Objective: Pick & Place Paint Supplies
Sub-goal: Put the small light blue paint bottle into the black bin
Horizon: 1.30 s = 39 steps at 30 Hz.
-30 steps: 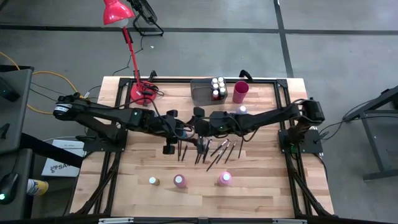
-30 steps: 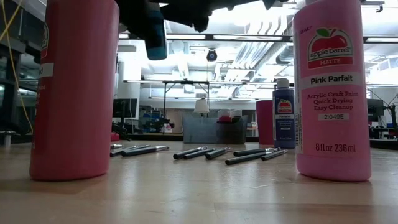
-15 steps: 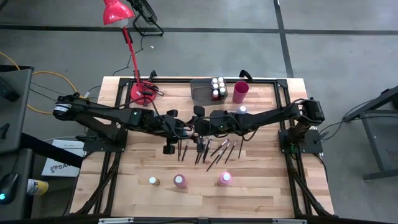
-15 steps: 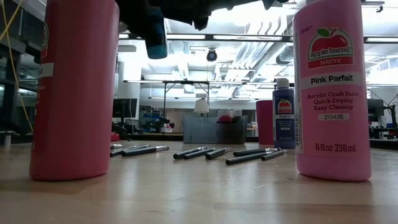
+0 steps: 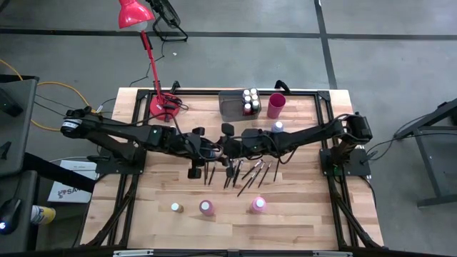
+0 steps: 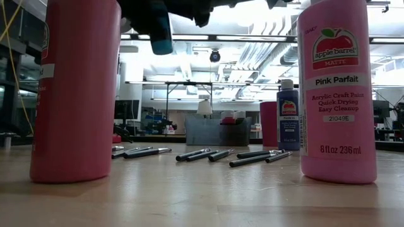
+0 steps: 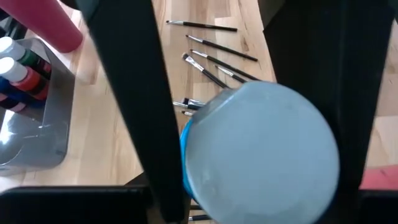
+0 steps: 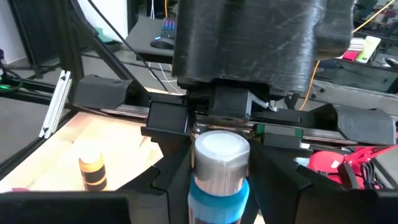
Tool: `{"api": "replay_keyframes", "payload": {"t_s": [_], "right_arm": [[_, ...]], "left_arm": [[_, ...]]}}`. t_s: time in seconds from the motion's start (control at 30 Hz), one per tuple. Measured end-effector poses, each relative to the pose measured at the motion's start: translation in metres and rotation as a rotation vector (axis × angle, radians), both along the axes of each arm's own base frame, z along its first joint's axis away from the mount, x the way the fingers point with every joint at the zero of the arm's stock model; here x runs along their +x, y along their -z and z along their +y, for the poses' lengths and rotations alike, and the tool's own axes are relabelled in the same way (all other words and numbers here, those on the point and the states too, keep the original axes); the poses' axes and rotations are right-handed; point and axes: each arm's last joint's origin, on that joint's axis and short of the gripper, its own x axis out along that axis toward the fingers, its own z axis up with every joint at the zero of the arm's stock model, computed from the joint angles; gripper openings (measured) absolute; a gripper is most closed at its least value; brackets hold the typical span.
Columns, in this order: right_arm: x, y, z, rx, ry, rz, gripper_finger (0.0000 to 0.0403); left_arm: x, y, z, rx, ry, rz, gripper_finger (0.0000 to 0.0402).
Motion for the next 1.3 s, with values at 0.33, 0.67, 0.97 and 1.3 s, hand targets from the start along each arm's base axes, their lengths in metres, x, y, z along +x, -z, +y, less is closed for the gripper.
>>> {"api": "replay_keyframes", "payload": {"t_s": [0.33,0.67,0.97,1.3], "right_arm": [[0.000,0.001,0.000,0.030,0.007,0.012,0.0110],[-0.004,-0.003,-0.003,0.053,0.076,0.039,0.0110],[-0.009,0.000,-0.009,0.097,0.314,0.093,0.0110],[-0.013,0.001,-0.033,0.100,0.692,0.054,0.0110]], "left_arm": [[0.000,0.000,0.000,0.003,-0.014,-0.003,0.0113],[0.000,0.002,0.002,0.056,-0.043,0.011,0.0158],[-0.014,-0.007,0.008,0.132,-0.159,0.011,0.0230],[-0.057,-0.027,0.019,0.263,-0.291,0.032,0.0232]]}}
